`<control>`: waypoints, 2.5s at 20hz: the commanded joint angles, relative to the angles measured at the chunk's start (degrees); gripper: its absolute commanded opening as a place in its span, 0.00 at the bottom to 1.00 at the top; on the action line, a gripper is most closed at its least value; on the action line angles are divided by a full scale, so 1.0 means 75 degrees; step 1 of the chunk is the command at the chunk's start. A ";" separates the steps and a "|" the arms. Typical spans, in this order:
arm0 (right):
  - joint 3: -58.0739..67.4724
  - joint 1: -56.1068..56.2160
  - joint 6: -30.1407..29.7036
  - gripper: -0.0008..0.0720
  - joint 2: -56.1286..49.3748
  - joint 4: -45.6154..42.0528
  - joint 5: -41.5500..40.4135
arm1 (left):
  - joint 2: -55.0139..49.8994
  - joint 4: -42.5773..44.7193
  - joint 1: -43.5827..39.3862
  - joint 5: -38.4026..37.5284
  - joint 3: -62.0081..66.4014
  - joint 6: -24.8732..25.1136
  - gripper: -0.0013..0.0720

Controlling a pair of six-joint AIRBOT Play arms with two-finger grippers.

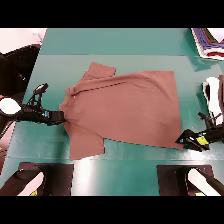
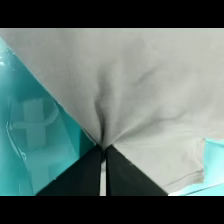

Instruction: Fold the shirts.

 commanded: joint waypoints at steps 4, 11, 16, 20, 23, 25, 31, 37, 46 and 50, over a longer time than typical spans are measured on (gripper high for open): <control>-0.0149 0.1323 0.0006 0.04 0.0006 0.0064 -0.0262 | 0.0017 0.0017 0.0009 -0.0140 0.0020 0.0006 0.05; 0.2122 0.2002 0.0361 0.04 0.0871 0.0064 -0.0160 | 0.0035 0.0134 0.0009 -0.0901 0.2699 0.0402 0.05; 0.5461 0.1431 0.0358 0.04 0.2043 0.0061 -0.0694 | 0.0032 0.0154 0.0009 -0.1480 0.6741 0.0323 0.05; 0.7828 0.0697 0.0350 0.03 0.2573 0.0058 -0.0793 | 0.0032 0.0152 0.0009 -0.1690 0.9836 -0.0102 0.05; 0.9005 0.0423 0.0347 0.03 0.2789 0.0009 -0.0787 | 0.0050 0.0146 0.0009 -0.1469 1.1503 -0.0431 0.05; 0.9632 0.0306 0.0353 0.03 0.2795 -0.0009 -0.0717 | 0.0256 0.0140 0.0009 -0.1078 1.1902 -0.0495 0.05; 1.1605 0.0248 0.0373 0.03 0.1571 0.0026 0.0609 | 0.0437 0.0434 0.0009 -0.0790 1.1532 -0.0609 0.05; 1.0384 0.0970 0.0562 0.03 -0.0437 0.0015 0.1463 | 0.0012 0.0577 0.0009 -0.0915 0.6991 -0.0493 0.05; 0.8923 0.2565 0.0860 0.03 -0.4689 -0.0991 -0.0227 | -0.4395 0.0580 0.0009 0.1335 0.5336 0.0624 0.05; 1.0369 0.2565 0.0866 0.03 -0.5875 -0.0933 -0.0938 | -0.5753 0.0589 0.0009 0.1816 0.6636 0.0947 0.05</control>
